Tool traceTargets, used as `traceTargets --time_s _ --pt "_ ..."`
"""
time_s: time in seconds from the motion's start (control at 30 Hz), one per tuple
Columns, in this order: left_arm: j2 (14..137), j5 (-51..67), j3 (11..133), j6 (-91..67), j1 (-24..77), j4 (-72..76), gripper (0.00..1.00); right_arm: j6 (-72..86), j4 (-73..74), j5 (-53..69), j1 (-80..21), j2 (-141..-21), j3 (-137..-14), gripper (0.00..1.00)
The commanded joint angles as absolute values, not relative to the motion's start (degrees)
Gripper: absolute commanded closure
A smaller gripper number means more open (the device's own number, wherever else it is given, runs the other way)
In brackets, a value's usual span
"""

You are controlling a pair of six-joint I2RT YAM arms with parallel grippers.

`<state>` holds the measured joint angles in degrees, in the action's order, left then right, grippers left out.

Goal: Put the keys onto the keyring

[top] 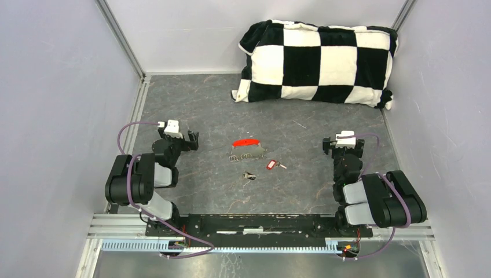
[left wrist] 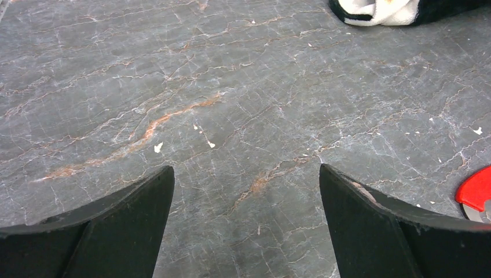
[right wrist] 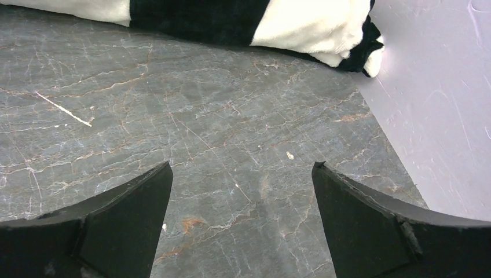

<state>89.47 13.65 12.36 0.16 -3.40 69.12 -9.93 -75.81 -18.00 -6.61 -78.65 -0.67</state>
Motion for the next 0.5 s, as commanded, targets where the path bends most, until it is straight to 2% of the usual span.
traceTargets --time_s 0.0,0.2,0.27,0.3,0.37,0.4,0.47 --pt "88.4 13.4 12.2 -0.4 -3.3 71.8 0.00 -10.4 -78.7 -17.5 -6.4 -78.5 4.0 0.02" --pt "88.4 13.3 12.2 -0.4 -3.3 71.7 0.00 -9.7 -78.6 -19.2 -6.4 -77.5 4.2 0.02" --pt "88.1 13.3 12.0 -0.4 -3.3 72.1 0.00 -8.7 -70.4 -21.3 -6.3 -73.7 1.3 0.02" --pt "87.2 12.8 12.2 -0.7 -3.4 71.4 0.00 -7.6 -59.9 -21.8 -6.4 -71.1 -2.2 0.02" --pt "81.7 12.4 15.6 -0.6 -3.4 60.5 0.00 -4.5 -43.7 -20.5 -6.4 -68.0 -10.5 0.02" --pt "79.6 12.6 19.0 -0.4 -3.4 52.4 0.00 -2.9 -40.4 -18.7 -6.4 -66.7 -12.2 0.02" --pt "78.4 13.3 25.6 1.9 -3.4 39.9 0.00 3.7 -43.3 -14.4 -6.4 -62.8 -10.4 0.02"
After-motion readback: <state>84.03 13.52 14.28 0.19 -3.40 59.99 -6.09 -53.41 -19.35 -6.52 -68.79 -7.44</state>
